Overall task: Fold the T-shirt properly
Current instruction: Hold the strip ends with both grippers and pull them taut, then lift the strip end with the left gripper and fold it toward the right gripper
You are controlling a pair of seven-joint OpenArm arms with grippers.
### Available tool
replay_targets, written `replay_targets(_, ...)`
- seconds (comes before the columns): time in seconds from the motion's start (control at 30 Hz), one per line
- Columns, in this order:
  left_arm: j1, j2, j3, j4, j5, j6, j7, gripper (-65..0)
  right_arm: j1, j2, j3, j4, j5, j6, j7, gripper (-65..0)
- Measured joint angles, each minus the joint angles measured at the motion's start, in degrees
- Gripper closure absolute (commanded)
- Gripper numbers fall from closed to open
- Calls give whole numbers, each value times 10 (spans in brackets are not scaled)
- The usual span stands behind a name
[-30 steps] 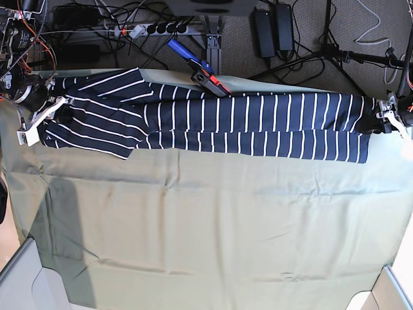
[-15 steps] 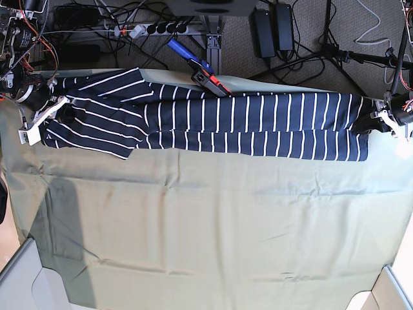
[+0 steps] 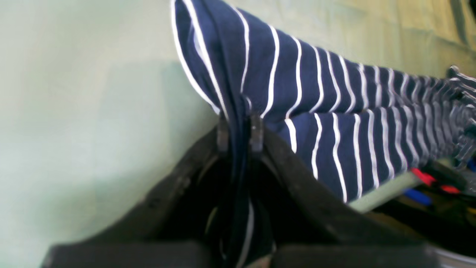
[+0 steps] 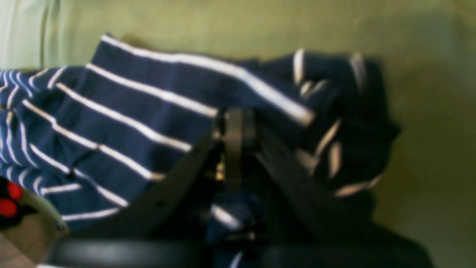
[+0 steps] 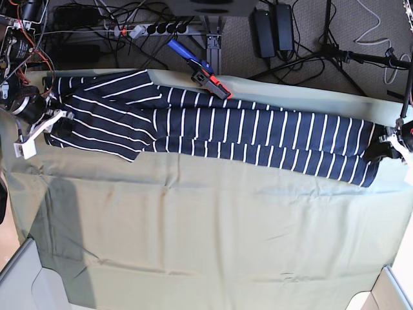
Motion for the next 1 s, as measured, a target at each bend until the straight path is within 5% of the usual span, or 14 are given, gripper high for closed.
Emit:
replay_targets(0.2, -29, -14, 1, 0, 88, 0, -62, 0, 23, 0, 0, 0, 0, 0, -3, 0)
replay_targets(0.4, -37, -13, 6, 14, 43, 0, -44, 0, 44, 0, 0, 0, 0, 0, -7, 0)
replay_targets(0.57, 1, -6, 24, 172, 12, 0, -10, 0, 43, 0, 0, 0, -2, 0, -9, 0)
replay_targets(0.77, 9, 25, 168, 371, 117, -2, -44, 0, 43, 1, 2, 0, -2, 0, 2, 0)
replay_targets(1.0, 10, 101, 293, 379, 260, -4, -75, 0, 43, 1, 2, 0, -18, 0, 2, 0)
